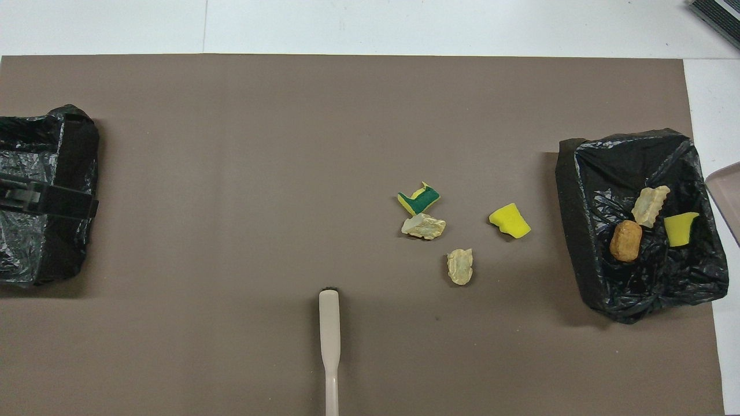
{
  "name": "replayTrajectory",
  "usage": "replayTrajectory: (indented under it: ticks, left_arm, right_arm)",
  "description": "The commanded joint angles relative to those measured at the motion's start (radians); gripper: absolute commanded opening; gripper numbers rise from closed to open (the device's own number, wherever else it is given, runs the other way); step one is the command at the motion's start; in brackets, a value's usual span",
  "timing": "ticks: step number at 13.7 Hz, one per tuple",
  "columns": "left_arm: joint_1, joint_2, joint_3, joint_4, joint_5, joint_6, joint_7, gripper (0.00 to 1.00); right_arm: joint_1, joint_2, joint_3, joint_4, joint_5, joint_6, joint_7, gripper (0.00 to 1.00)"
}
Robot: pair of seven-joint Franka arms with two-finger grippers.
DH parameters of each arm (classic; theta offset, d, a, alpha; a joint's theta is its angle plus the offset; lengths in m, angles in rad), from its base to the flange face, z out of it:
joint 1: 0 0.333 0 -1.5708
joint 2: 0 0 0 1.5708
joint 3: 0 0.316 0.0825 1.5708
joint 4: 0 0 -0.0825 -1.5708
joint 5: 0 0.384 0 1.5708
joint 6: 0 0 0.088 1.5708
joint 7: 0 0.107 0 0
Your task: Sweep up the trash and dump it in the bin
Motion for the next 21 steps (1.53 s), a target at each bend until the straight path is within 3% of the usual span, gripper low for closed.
replayTrajectory:
  ticks: [1, 6, 10, 14, 16, 21]
  left_arm:
    - [-0.018, 0.023, 0.027, 0.066, 0.009, -0.048, 0.005, 1.0]
    - [-0.032, 0.011, 0.068, 0.04, 0.006, -0.045, -0.02, 1.0]
    - [-0.054, 0.011, 0.094, 0.038, 0.009, -0.047, -0.027, 1.0]
    - [-0.048, 0.006, 0.102, 0.036, 0.009, -0.056, -0.024, 1.0]
    - [-0.046, 0.0, 0.1, 0.036, 0.009, -0.057, -0.021, 1.0]
    - [-0.049, 0.0, 0.099, 0.036, 0.009, -0.054, -0.026, 1.0]
  right_arm:
    - [0.003, -0.007, 0.013, -0.012, 0.082, -0.022, 0.08, 0.0]
    - [0.012, -0.006, 0.015, -0.016, 0.438, -0.018, 0.212, 0.0]
    - [0.113, -0.049, 0.015, -0.09, 0.639, -0.015, 0.411, 0.0]
    - [0.313, -0.069, 0.018, -0.146, 0.765, 0.001, 0.677, 0.0]
    - [0.397, -0.052, 0.016, -0.188, 0.828, 0.094, 0.799, 0.0]
    - [0.577, 0.051, 0.016, -0.199, 0.831, 0.269, 1.304, 0.0]
